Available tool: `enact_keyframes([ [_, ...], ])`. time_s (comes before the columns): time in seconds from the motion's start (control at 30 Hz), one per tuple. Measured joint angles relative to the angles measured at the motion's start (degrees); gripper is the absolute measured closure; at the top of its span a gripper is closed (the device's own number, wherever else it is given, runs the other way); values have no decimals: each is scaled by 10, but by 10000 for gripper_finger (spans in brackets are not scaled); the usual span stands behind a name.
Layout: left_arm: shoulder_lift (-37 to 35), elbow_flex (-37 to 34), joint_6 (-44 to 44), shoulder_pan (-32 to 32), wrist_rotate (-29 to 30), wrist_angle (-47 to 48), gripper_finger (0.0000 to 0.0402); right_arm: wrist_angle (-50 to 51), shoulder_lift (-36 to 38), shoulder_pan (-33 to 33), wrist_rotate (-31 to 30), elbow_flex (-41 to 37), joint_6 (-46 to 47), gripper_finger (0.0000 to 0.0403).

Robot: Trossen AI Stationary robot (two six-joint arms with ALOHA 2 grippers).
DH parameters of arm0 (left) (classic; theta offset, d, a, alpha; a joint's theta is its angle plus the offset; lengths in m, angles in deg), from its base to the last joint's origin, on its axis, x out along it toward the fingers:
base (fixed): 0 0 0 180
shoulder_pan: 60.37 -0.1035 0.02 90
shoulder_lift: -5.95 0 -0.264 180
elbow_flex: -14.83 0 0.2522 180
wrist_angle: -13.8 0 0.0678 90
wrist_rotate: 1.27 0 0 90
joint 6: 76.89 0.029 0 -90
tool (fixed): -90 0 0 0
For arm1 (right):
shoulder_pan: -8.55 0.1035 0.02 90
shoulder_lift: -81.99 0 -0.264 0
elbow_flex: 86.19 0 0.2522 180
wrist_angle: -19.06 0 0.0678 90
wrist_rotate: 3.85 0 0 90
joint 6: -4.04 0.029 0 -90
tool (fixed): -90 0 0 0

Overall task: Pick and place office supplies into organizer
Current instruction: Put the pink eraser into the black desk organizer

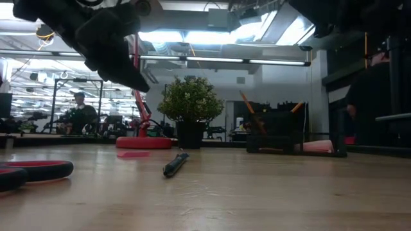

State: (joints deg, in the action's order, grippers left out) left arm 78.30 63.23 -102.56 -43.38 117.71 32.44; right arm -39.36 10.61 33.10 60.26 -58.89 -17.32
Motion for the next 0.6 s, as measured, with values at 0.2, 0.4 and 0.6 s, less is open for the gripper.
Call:
enact_keyframes([
  [0.2,53,60,-48,-3,-4,104,400,-3,0,0,0,0,-8,373],
  [0.4,137,147,-131,-23,-68,228,399,0,0,0,0,0,-8,373],
  [0.6,208,240,-143,-26,-70,357,398,11,0,0,0,0,-8,373],
])
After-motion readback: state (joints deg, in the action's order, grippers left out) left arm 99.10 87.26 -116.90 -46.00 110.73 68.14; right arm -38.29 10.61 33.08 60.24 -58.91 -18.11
